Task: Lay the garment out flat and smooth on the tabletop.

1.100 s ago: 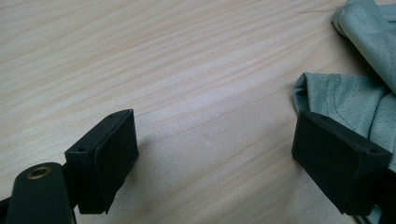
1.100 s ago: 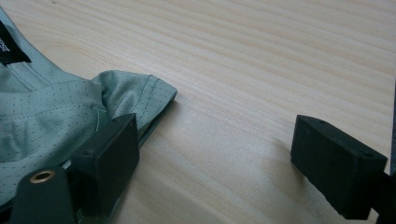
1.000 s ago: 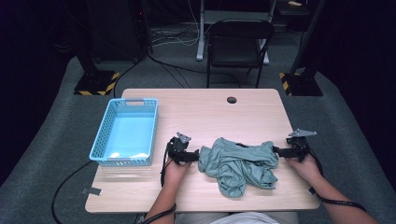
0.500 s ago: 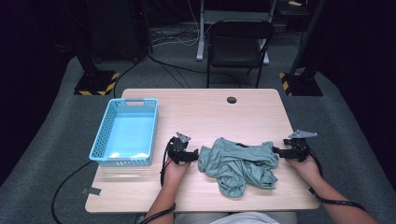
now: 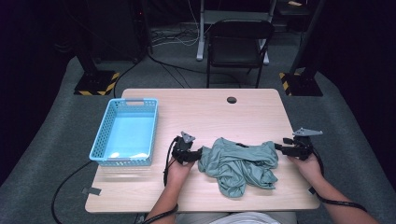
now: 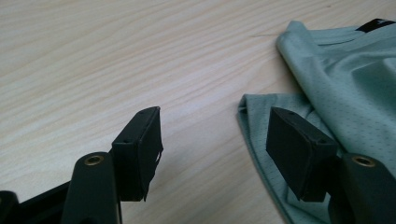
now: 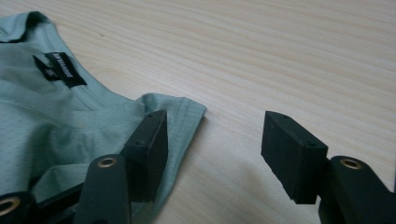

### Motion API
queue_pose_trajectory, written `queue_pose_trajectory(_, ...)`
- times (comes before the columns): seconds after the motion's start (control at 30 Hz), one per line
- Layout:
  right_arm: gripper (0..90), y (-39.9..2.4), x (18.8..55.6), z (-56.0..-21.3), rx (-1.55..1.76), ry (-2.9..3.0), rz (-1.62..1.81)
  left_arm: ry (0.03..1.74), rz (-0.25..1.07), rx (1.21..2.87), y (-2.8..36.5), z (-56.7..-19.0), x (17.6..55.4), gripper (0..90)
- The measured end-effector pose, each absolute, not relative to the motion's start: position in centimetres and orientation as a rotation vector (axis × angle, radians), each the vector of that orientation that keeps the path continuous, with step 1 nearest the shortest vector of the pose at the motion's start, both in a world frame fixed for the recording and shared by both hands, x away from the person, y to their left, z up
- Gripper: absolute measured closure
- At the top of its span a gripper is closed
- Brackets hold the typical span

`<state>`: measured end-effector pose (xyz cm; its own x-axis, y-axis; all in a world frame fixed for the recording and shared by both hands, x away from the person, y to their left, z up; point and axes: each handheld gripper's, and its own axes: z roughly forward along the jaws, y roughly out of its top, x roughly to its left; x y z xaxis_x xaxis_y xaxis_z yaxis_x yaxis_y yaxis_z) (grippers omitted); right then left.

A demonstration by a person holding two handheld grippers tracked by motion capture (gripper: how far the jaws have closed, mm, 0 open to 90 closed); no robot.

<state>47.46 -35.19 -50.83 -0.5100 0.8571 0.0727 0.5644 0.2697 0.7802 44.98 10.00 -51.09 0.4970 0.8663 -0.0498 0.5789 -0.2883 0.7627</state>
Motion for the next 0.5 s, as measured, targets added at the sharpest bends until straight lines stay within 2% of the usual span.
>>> queue_pose_trajectory(0.5, 44.0, -33.7, 46.5, -51.2, 1.212, 2.27, 1.058, 1.101, 0.444, 2.045, 8.4, -51.3, 45.5, 41.2)
